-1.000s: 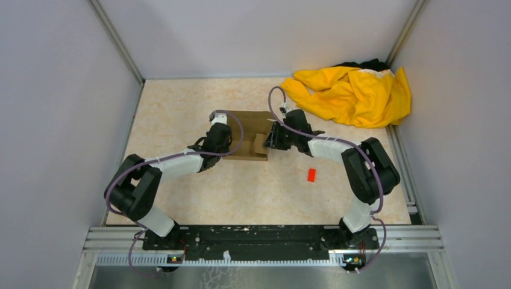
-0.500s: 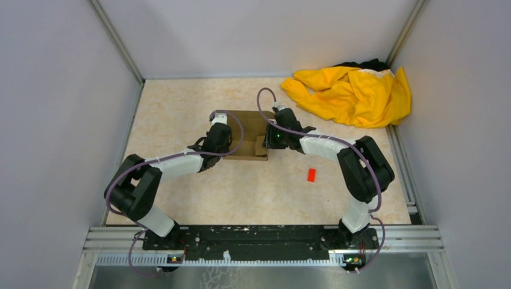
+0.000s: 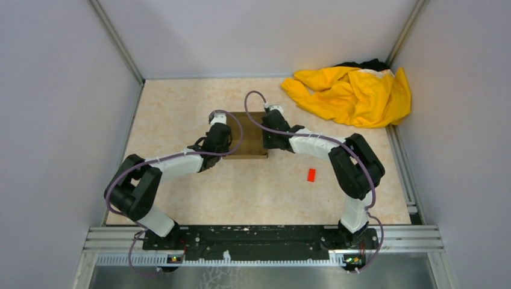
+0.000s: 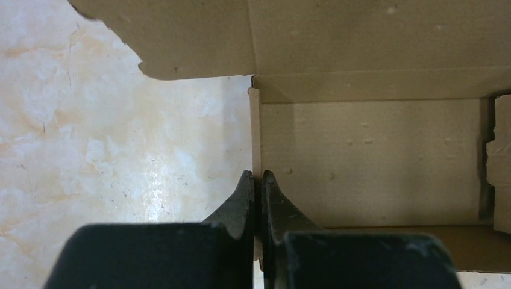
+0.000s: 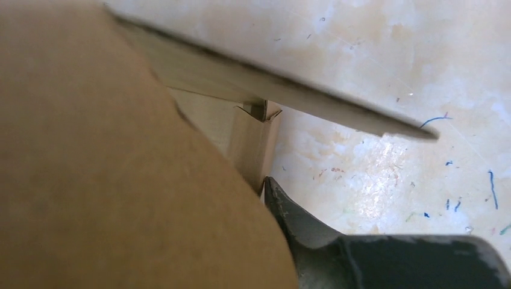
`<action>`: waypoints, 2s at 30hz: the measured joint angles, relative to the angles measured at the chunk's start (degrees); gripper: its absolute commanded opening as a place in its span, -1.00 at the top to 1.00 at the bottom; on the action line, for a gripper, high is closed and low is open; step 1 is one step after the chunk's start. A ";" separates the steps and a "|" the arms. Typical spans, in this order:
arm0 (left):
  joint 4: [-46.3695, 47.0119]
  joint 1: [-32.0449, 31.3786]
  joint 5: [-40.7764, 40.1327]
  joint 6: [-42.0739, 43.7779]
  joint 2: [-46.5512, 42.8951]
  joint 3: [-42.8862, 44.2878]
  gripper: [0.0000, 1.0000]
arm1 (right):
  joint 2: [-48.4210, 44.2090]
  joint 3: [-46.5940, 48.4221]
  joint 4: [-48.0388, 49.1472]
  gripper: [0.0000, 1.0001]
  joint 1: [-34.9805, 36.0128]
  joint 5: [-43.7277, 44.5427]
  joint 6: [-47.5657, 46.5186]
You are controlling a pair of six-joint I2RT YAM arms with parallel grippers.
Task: Fold the paper box
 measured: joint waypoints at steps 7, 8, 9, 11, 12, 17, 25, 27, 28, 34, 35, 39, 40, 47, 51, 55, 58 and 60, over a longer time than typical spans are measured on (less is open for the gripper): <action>0.02 0.02 -0.37 -0.20 -0.07 -0.15 1.00 | 1.53 2.58 -2.32 0.75 1.99 6.23 -0.83; 0.02 0.02 -0.39 -0.20 -0.07 -0.15 1.00 | 1.60 2.67 -2.54 0.79 2.14 6.62 -0.85; 0.02 0.02 -0.39 -0.20 -0.07 -0.15 1.00 | 1.73 3.02 -2.91 0.85 2.38 7.32 -0.92; -0.02 0.02 -0.39 -0.22 -0.11 -0.15 1.00 | 2.05 3.58 -3.37 0.91 2.71 8.52 -1.07; -0.07 0.02 -0.37 -0.24 -0.13 -0.15 0.97 | 2.40 4.04 -3.61 0.94 2.89 9.38 -1.16; -1.07 0.04 0.04 -0.46 -0.68 -0.15 0.62 | 4.07 5.88 -4.37 1.00 3.69 12.48 -1.62; -4.09 0.02 5.90 -0.20 -4.15 -0.68 0.39 | 4.61 7.26 -5.18 0.88 4.59 16.92 -3.91; -4.42 0.00 7.74 -0.22 -5.55 -0.92 0.39 | 4.79 7.82 -5.88 0.78 4.59 17.90 -4.33; -4.66 0.00 8.39 -0.26 -6.21 -0.98 0.39 | 4.83 8.02 -6.08 0.71 4.59 18.47 -4.59; -4.24 -0.42 12.68 -1.27 -10.51 -1.05 0.42 | 5.27 8.11 -5.77 0.36 4.59 19.58 -7.08; -4.17 -0.44 12.96 -1.33 -10.95 -1.05 0.42 | 5.44 8.11 -5.70 0.39 4.59 19.52 -7.45; -4.22 -0.52 13.42 -1.44 -11.30 -1.07 0.43 | 5.97 8.00 -5.01 0.67 4.59 18.82 -9.16; -4.22 -0.52 13.46 -1.46 -11.30 -1.14 0.43 | 5.97 8.00 -4.83 0.75 4.59 18.49 -9.55; -4.24 -0.55 13.57 -1.51 -11.30 -1.51 0.44 | 5.97 7.69 -3.61 1.00 4.59 16.55 -12.20; -4.24 -0.55 13.60 -1.51 -11.30 -1.60 0.44 | 5.92 6.64 -1.22 1.00 4.59 16.11 -13.33; -4.24 -0.55 13.57 -1.51 -11.32 -1.60 0.44 | 5.64 5.33 1.40 1.00 4.61 16.13 -14.53; -4.24 -0.55 13.55 -1.51 -11.45 -1.62 0.44 | 5.25 4.17 3.19 1.00 4.61 16.28 -15.32; -4.24 -0.55 13.55 -1.51 -11.58 -1.62 0.44 | 5.01 3.52 4.09 1.00 4.72 16.59 -15.74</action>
